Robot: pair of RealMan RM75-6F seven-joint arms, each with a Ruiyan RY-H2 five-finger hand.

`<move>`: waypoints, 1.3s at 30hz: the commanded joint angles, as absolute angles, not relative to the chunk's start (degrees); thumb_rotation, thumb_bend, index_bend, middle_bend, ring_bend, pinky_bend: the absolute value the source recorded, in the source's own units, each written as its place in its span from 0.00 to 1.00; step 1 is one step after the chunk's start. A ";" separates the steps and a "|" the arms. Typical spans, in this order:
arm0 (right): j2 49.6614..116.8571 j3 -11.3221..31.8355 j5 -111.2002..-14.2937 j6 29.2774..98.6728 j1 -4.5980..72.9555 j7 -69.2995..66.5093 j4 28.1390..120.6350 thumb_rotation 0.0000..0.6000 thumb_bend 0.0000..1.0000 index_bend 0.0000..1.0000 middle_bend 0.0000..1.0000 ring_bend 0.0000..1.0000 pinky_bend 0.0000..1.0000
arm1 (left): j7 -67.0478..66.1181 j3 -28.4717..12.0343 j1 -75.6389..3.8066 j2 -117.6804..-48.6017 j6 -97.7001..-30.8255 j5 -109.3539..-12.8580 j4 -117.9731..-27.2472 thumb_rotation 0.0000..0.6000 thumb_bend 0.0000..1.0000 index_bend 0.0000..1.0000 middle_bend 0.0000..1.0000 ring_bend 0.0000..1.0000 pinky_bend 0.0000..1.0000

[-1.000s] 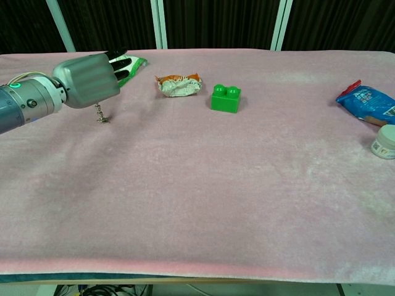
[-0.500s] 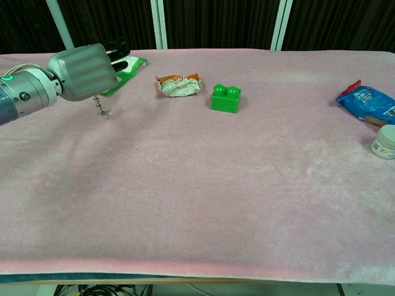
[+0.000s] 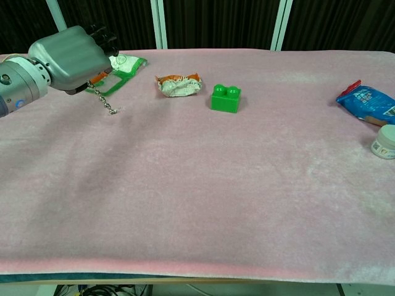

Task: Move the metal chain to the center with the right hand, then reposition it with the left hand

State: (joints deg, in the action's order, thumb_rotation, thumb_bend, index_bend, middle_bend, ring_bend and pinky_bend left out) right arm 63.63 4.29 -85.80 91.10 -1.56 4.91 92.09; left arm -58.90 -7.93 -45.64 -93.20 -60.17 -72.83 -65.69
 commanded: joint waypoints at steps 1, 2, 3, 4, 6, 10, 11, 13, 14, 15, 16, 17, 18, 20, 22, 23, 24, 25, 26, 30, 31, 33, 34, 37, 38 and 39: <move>63.71 4.25 -85.82 91.07 -1.54 5.23 92.18 1.00 0.10 0.00 0.00 0.00 0.18 | -54.77 -10.92 -42.86 -92.15 -62.12 -67.52 -72.61 1.00 0.40 0.59 0.16 0.00 0.00; 63.72 4.23 -85.83 91.06 -1.54 5.32 92.18 1.00 0.10 0.00 0.00 0.00 0.18 | -54.25 -11.33 -42.47 -92.11 -62.60 -66.77 -73.75 1.00 0.40 0.59 0.16 0.00 0.00; 63.72 4.25 -85.82 91.05 -1.53 5.38 92.19 1.00 0.10 0.00 0.00 0.00 0.18 | -53.77 -11.68 -42.10 -92.08 -63.15 -66.16 -74.79 1.00 0.40 0.59 0.16 0.00 0.00; 63.73 4.25 -85.81 91.06 -1.53 5.42 92.19 1.00 0.10 0.00 0.00 0.00 0.18 | -53.31 -11.97 -41.73 -92.07 -63.79 -65.70 -75.73 1.00 0.40 0.59 0.16 0.00 0.00; 63.72 4.28 -85.76 91.13 -1.58 5.36 92.18 1.00 0.10 0.00 0.00 0.00 0.18 | -52.36 -12.44 -40.85 -92.37 -65.83 -65.21 -77.47 1.00 0.40 0.59 0.16 0.00 0.00; 63.68 4.33 -85.61 91.11 -1.60 5.19 92.18 1.00 0.10 0.00 0.00 0.00 0.18 | -49.93 -12.74 -39.56 -93.76 -69.41 -65.77 -79.15 1.00 0.40 0.59 0.16 0.00 0.00; 63.67 4.31 -85.64 91.07 -1.59 5.20 92.19 1.00 0.10 0.00 0.00 0.00 0.18 | -49.08 -12.84 -39.31 -94.33 -70.19 -66.01 -79.27 1.00 0.40 0.59 0.16 0.00 0.00; 63.67 4.28 -85.70 91.05 -1.57 5.27 92.20 1.00 0.10 0.00 0.00 0.00 0.18 | -46.83 -13.19 -38.89 -96.14 -71.75 -66.35 -78.95 1.00 0.40 0.59 0.16 0.00 0.00; 63.68 4.26 -85.72 91.05 -1.57 5.29 92.23 1.00 0.10 0.00 0.00 0.00 0.18 | -46.04 -13.35 -38.82 -96.95 -72.10 -66.32 -78.62 1.00 0.40 0.59 0.16 0.00 0.00; 63.67 4.24 -85.76 91.05 -1.57 5.32 92.25 1.00 0.10 0.00 0.00 0.00 0.18 | -45.29 -13.46 -38.87 -97.73 -72.12 -66.22 -78.25 1.00 0.40 0.59 0.16 0.00 0.00; 63.66 4.22 -85.79 91.06 -1.58 5.32 92.27 1.00 0.10 0.00 0.00 0.00 0.18 | -44.37 -13.60 -39.07 -98.73 -71.77 -65.97 -77.57 1.00 0.40 0.59 0.16 0.00 0.00; 63.65 4.22 -85.78 91.08 -1.60 5.31 92.29 1.00 0.10 0.00 0.00 0.00 0.18 | -43.90 -13.72 -39.26 -99.42 -71.49 -65.74 -77.04 1.00 0.40 0.59 0.16 0.00 0.00; 63.63 4.23 -85.76 91.10 -1.61 5.30 92.30 1.00 0.10 0.00 0.00 0.00 0.18 | -43.55 -13.86 -39.52 -100.17 -71.23 -65.59 -76.40 1.00 0.40 0.59 0.16 0.00 0.00; 63.59 4.27 -85.64 91.12 -1.66 5.23 92.29 1.00 0.10 0.00 0.00 0.00 0.18 | -42.93 -13.99 -40.47 -102.09 -70.32 -65.61 -74.37 1.00 0.40 0.59 0.16 0.00 0.00; 63.57 4.25 -85.61 91.02 -1.63 5.24 92.27 1.00 0.10 0.00 0.00 0.00 0.18 | -42.52 -14.27 -41.20 -103.52 -69.67 -65.42 -72.95 1.00 0.40 0.59 0.16 0.00 0.00; 63.59 4.23 -85.61 90.96 -1.61 5.29 92.23 1.00 0.10 0.00 0.00 0.00 0.18 | -42.20 -14.56 -41.65 -104.35 -69.26 -65.26 -72.34 1.00 0.40 0.59 0.16 0.00 0.00; 63.61 4.22 -85.62 90.91 -1.58 5.33 92.21 1.00 0.10 0.00 0.00 0.00 0.18 | -42.04 -14.83 -42.04 -105.07 -69.00 -65.08 -71.66 1.00 0.40 0.59 0.16 0.00 0.00; 63.65 4.20 -85.66 90.89 -1.56 5.39 92.20 1.00 0.10 0.00 0.00 0.00 0.18 | -41.89 -15.19 -42.69 -106.17 -68.56 -64.88 -70.71 1.00 0.40 0.59 0.16 0.00 0.00; 63.67 4.22 -85.66 90.89 -1.54 5.44 92.18 1.00 0.10 0.00 0.00 0.00 0.18 | -41.77 -15.42 -43.08 -106.89 -68.37 -64.79 -70.08 1.00 0.40 0.59 0.16 0.00 0.00; 63.74 4.25 -85.61 90.86 -1.52 5.51 92.05 1.00 0.10 0.00 0.00 0.00 0.18 | -41.32 -16.11 -44.60 -109.77 -67.84 -64.76 -67.41 1.00 0.40 0.59 0.16 0.00 0.00; 63.77 4.24 -85.61 90.84 -1.51 5.56 92.02 1.00 0.10 0.00 0.00 0.00 0.18 | -41.15 -16.29 -45.09 -110.84 -67.58 -64.66 -66.31 1.00 0.40 0.59 0.16 0.00 0.00; 63.78 4.26 -85.59 90.79 -1.47 5.62 91.99 1.00 0.10 0.00 0.00 0.00 0.18 | -41.00 -16.55 -45.74 -112.27 -67.07 -64.32 -64.86 1.00 0.40 0.59 0.16 0.00 0.00; 63.77 4.27 -85.59 90.80 -1.47 5.61 91.98 1.00 0.10 0.00 0.00 0.00 0.18 | -40.84 -16.66 -46.03 -112.94 -66.71 -64.10 -64.24 1.00 0.40 0.59 0.16 0.00 0.00; 63.72 4.34 -85.56 91.00 -1.55 5.38 92.01 1.00 0.10 0.00 0.00 0.00 0.18 | -40.70 -16.73 -46.94 -114.83 -65.62 -63.70 -61.92 1.00 0.40 0.56 0.15 0.00 0.00; 63.71 4.36 -85.55 91.03 -1.57 5.32 92.02 1.00 0.10 0.00 0.00 0.00 0.18 | -40.73 -16.72 -47.03 -115.05 -65.55 -63.68 -61.57 1.00 0.40 0.55 0.15 0.00 0.00; 63.67 4.39 -85.51 91.09 -1.60 5.18 92.03 1.00 0.10 0.00 0.00 0.00 0.18 | -40.80 -16.65 -47.18 -115.52 -65.30 -63.55 -60.93 1.00 0.39 0.53 0.14 0.00 0.00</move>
